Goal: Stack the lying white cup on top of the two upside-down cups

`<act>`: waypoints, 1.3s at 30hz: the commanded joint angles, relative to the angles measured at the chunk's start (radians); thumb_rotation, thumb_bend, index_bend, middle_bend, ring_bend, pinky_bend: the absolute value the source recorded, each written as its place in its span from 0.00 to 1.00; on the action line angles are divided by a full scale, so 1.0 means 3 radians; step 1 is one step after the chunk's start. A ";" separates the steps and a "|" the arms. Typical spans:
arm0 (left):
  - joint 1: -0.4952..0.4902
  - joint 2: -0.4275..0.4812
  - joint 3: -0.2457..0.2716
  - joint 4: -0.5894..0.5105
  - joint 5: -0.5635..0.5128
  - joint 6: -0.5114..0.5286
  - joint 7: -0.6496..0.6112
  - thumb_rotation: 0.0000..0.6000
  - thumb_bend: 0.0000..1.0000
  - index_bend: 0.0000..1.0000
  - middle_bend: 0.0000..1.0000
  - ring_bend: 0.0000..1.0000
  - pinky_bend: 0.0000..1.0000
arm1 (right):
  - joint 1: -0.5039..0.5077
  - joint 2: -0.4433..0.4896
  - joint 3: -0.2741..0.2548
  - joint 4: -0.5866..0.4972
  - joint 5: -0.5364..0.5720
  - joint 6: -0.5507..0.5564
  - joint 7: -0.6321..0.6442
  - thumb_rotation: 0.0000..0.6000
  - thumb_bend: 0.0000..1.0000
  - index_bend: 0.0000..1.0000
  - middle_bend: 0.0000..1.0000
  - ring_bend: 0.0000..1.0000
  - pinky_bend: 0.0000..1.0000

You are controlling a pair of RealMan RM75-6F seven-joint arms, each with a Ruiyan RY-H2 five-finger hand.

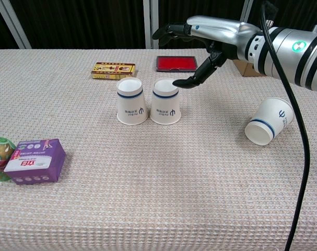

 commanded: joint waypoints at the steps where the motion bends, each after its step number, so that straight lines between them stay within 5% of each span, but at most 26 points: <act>1: -0.0010 -0.0002 -0.0006 0.0000 -0.0008 -0.0017 0.0003 1.00 0.05 0.28 0.21 0.19 0.20 | 0.0027 -0.0004 -0.0005 0.0025 -0.0002 0.0000 0.0016 1.00 0.21 0.12 0.14 0.00 0.06; 10: -0.0012 0.0001 -0.0001 -0.0009 0.0010 -0.0021 0.0013 1.00 0.05 0.28 0.21 0.19 0.20 | -0.0073 0.0366 -0.0223 -0.0272 -0.0176 0.0159 -0.0270 1.00 0.21 0.12 0.14 0.00 0.06; 16: -0.0009 -0.0001 -0.0003 0.0004 0.0019 -0.0012 -0.0001 1.00 0.05 0.28 0.21 0.19 0.20 | -0.0461 0.1077 -0.0653 -0.0787 -0.0628 0.0521 -0.0619 1.00 0.21 0.12 0.14 0.00 0.06; 21: -0.0030 -0.0013 0.0003 -0.0013 0.0047 -0.0036 0.0011 1.00 0.05 0.28 0.21 0.19 0.20 | -0.0768 0.1406 -0.1009 -0.0775 -0.0925 0.0760 -0.0956 1.00 0.19 0.12 0.15 0.00 0.06; 28: -0.0045 -0.0012 0.0009 -0.0078 0.0082 -0.0043 0.0094 1.00 0.05 0.28 0.21 0.19 0.20 | -0.0895 0.1373 -0.1180 -0.0481 -0.1120 0.0792 -0.1350 1.00 0.10 0.12 0.15 0.00 0.04; 39: 0.0056 0.0006 0.0055 -0.0086 0.0017 0.0014 0.0044 1.00 0.05 0.29 0.21 0.19 0.20 | -0.0846 0.0790 -0.1240 0.0443 -0.1723 0.0848 -0.2003 1.00 0.00 0.19 0.16 0.00 0.00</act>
